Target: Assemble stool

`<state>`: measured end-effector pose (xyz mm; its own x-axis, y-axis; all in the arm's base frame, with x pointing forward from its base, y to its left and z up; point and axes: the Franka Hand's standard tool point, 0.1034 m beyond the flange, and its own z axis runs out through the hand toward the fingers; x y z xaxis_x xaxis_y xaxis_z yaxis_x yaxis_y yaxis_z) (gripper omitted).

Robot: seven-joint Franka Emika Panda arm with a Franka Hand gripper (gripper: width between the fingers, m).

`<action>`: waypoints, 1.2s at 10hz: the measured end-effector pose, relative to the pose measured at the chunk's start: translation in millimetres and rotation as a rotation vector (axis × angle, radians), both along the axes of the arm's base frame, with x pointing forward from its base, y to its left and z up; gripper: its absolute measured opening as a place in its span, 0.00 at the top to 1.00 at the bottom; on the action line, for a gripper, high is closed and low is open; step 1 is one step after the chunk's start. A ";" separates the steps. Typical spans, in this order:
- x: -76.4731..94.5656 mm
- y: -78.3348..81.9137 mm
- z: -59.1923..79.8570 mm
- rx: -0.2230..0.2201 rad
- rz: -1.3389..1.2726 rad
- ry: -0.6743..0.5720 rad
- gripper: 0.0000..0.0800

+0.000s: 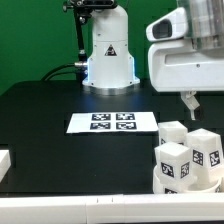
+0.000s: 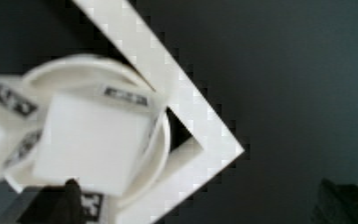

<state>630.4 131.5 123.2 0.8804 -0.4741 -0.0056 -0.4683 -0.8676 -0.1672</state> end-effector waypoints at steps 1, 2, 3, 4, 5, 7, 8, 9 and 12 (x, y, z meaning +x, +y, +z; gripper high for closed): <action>-0.2 -1.1 -1.3 -0.009 0.095 -0.013 0.19; -0.1 -2.4 -1.7 -0.015 0.161 -0.024 0.19; 0.0 -2.5 -1.7 -0.017 0.190 -0.029 0.19; -0.4 -4.4 -3.0 -0.040 0.317 -0.043 0.19; -2.5 -7.7 -9.3 -0.106 0.539 -0.050 0.19; -8.7 -9.8 -26.9 -0.190 0.847 -0.030 0.19; -11.9 -12.2 -36.6 -0.201 0.919 -0.015 0.19; -13.4 -14.0 -41.9 -0.203 0.969 -0.014 0.19; -11.7 -15.2 -48.4 -0.202 0.897 -0.030 0.19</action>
Offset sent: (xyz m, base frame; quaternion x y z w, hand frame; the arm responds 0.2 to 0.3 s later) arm 0.0000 0.0000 0.0000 0.0000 0.0000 -0.1938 0.9810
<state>618.7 116.3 74.8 0.9170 0.3975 0.0319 0.3968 -0.9175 0.0255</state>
